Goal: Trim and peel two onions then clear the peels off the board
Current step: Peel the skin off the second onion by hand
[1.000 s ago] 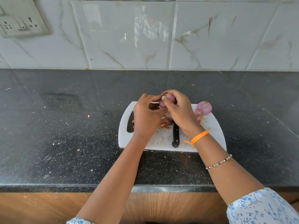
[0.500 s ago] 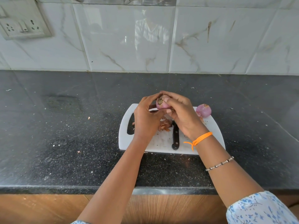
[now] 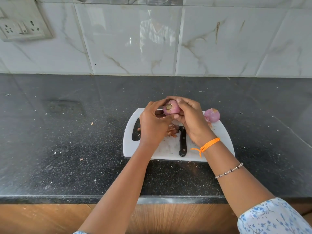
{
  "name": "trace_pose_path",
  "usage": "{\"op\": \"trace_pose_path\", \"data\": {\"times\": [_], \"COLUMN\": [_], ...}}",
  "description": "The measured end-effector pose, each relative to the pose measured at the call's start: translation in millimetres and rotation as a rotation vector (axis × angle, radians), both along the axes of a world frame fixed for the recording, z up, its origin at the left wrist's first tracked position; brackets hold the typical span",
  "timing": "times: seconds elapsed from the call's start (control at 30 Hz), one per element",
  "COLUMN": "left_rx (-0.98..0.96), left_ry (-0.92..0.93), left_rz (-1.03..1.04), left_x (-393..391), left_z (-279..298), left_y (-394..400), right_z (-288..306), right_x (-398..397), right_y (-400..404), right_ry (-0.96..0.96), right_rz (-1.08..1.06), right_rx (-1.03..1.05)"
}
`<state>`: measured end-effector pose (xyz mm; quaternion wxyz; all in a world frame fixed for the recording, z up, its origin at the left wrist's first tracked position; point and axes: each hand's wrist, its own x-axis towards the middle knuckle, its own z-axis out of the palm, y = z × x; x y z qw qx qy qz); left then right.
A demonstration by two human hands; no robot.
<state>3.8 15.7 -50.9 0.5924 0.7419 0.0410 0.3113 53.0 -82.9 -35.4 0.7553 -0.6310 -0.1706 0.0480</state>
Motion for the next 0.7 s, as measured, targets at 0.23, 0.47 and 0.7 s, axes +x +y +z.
{"op": "trace_pose_path", "data": {"times": [0.23, 0.47, 0.7], "left_rx": [-0.148, -0.097, -0.356], "left_ry": [0.004, 0.006, 0.014], "left_rz": [-0.111, -0.197, -0.232], "left_x": [-3.6, -0.5, -0.1], "left_z": [0.7, -1.0, -1.2], "left_y": [2.7, -1.9, 6.0], "right_z": [2.2, 2.0, 6.9], "right_x": [-1.9, 0.8, 1.2], "right_y": [0.2, -2.3, -3.0], "right_ry": [0.046, 0.078, 0.134], "right_rz": [-0.013, -0.189, 0.106], "right_rx": [0.022, 0.053, 0.144]}}
